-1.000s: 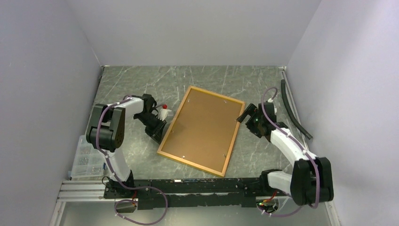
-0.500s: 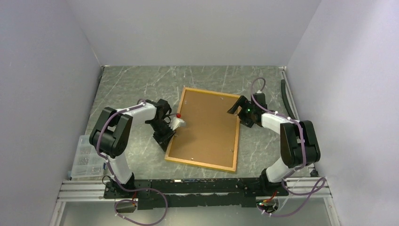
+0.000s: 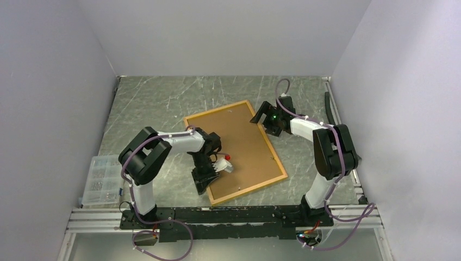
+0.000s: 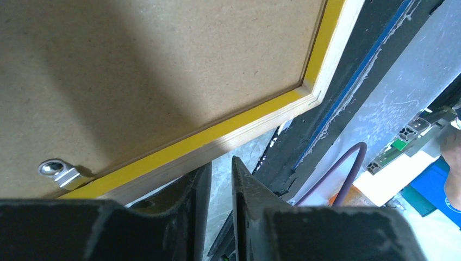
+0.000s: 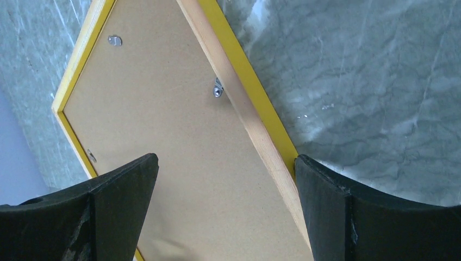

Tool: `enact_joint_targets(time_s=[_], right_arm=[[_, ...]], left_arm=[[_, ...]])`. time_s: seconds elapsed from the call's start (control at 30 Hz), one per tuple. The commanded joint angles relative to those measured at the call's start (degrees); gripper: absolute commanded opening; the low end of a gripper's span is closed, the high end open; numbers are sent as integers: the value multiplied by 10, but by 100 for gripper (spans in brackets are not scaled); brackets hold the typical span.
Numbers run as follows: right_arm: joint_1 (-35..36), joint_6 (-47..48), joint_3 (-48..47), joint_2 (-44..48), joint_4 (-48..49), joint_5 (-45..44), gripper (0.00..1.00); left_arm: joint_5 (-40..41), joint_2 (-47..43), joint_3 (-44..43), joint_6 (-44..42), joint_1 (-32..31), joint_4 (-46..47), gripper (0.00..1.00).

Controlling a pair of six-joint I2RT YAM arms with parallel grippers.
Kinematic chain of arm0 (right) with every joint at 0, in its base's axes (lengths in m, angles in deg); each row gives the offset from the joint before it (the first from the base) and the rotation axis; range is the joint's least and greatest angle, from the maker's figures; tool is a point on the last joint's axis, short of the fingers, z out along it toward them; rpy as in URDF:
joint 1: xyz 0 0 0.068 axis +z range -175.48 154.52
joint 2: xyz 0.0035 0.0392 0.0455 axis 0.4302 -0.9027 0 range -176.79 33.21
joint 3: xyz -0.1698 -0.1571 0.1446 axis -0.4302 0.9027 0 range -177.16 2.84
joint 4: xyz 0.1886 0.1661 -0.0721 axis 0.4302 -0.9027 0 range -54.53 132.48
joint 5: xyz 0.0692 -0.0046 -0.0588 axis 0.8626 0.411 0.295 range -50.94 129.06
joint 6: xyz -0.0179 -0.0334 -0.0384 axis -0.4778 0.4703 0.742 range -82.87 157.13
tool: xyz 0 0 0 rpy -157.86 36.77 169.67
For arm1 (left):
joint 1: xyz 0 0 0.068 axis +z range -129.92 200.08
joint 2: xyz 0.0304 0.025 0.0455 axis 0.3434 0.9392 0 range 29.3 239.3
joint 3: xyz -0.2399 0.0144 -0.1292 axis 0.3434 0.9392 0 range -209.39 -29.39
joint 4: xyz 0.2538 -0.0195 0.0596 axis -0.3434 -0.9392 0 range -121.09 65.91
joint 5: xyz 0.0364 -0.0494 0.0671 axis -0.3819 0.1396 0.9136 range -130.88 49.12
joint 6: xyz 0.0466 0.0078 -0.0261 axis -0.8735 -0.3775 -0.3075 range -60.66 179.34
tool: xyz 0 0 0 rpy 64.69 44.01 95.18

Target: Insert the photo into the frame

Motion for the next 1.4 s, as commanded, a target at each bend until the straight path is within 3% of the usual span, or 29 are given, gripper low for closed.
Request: enact_joint_targets(time_s=[0.0, 0.1, 0.27, 0.43, 0.53, 0.77, 1.03, 1.37], right_arm=[[6, 32, -67, -2, -78, -15, 100], [2, 44, -82, 21, -98, -46, 100], [5, 42, -84, 58, -90, -57, 100], [39, 30, -92, 67, -76, -54, 99], [76, 20, -104, 58, -66, -49, 98], [159, 4, -149, -10, -5, -12, 92], [207, 17, -252, -135, 36, 53, 86], [233, 30, -349, -257, 49, 124, 83]], left_arm=[[-22, -18, -33, -22, 12, 23, 29], [-60, -61, -56, -50, 65, -36, 35], [-93, -73, -146, -84, 250, -88, 40], [-126, 49, -267, 30, 400, -33, 38], [-160, 122, -323, 108, 455, 9, 36], [-202, 203, -350, 191, 465, 56, 33], [-274, 219, -334, 208, 466, 77, 33], [-222, 242, -333, 216, 466, 91, 26]])
